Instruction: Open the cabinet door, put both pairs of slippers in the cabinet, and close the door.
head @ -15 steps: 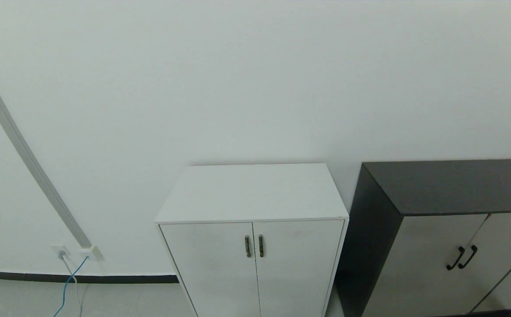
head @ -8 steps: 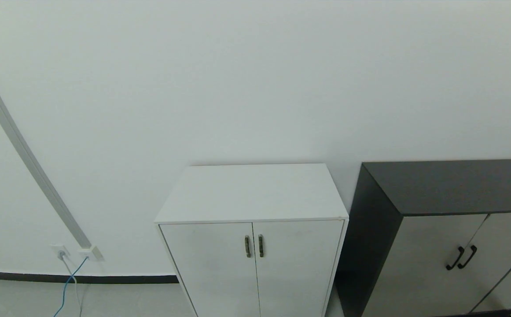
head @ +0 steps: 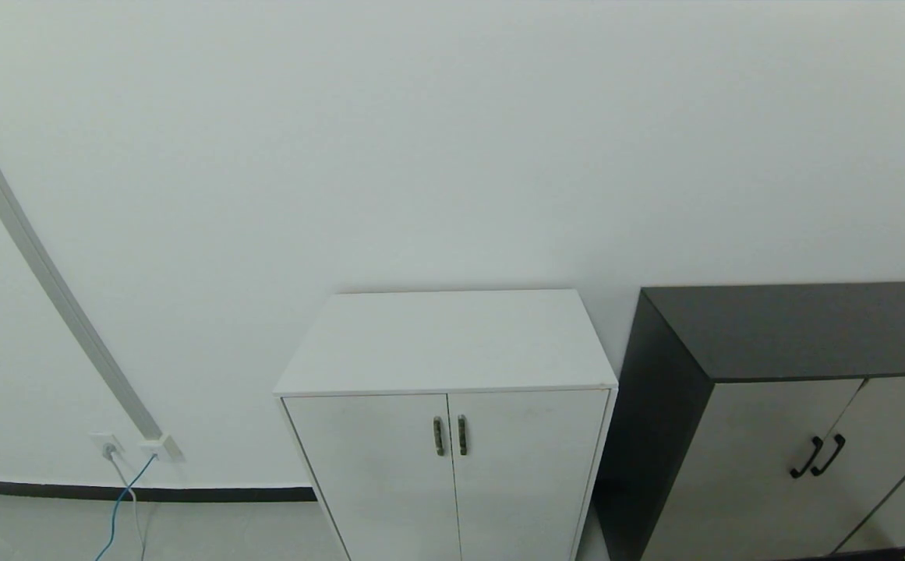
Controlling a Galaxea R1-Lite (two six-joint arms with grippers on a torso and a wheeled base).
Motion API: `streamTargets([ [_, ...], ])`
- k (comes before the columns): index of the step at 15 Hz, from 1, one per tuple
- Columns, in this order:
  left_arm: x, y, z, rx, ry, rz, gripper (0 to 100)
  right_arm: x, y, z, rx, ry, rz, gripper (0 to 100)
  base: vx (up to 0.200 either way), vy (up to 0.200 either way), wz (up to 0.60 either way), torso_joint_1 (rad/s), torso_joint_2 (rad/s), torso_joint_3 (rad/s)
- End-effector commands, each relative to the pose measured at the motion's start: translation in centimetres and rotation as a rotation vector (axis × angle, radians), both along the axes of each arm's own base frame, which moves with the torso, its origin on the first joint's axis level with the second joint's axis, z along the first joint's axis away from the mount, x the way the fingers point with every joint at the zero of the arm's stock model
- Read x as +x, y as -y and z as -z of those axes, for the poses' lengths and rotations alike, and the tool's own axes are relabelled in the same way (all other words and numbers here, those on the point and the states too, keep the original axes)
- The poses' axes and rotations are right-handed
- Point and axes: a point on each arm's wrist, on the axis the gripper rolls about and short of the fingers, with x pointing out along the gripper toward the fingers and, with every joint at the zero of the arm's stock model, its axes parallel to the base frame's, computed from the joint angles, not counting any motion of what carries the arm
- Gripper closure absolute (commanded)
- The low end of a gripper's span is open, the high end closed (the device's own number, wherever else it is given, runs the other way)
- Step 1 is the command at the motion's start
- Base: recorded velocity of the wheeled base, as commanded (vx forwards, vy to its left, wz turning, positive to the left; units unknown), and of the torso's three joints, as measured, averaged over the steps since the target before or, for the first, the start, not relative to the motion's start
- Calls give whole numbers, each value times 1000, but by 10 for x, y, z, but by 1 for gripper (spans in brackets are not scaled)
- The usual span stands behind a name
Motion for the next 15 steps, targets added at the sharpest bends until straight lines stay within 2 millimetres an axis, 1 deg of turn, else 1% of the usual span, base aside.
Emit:
streamTargets([
  [1, 0, 0, 0, -1, -1, -2, 100, -7, 0, 1, 8, 92, 51, 100, 0, 0, 0, 0, 0, 0],
  [5, 0, 0, 0, -2, -1, -2, 100, -7, 1, 1, 60, 92, 92, 100, 0, 0, 0, 0, 0, 0],
  [6, 0, 0, 0, -4, -1, 0, 100, -7, 2, 1, 58, 95, 129, 100, 0, 0, 0, 0, 0, 0],
  [8, 0, 0, 0, -2, -1, 0, 100, -7, 2, 1, 58, 97, 135, 100, 0, 0, 0, 0, 0, 0],
  [10, 0, 0, 0, -1, -1, 0, 100, -11, 1, 1, 27, 142, 193, 100, 0, 0, 0, 0, 0, 0],
  [12, 0, 0, 0, -1, -1, 0, 100, -15, 0, 3, 35, 188, 190, 100, 0, 0, 0, 0, 0, 0],
  [14, 0, 0, 0, -1, -1, 0, 100, -14, 0, 3, 53, 189, 187, 100, 0, 0, 0, 0, 0, 0],
  [15, 0, 0, 0, -1, -1, 0, 100, -14, 0, 3, 88, 188, 173, 100, 0, 0, 0, 0, 0, 0],
])
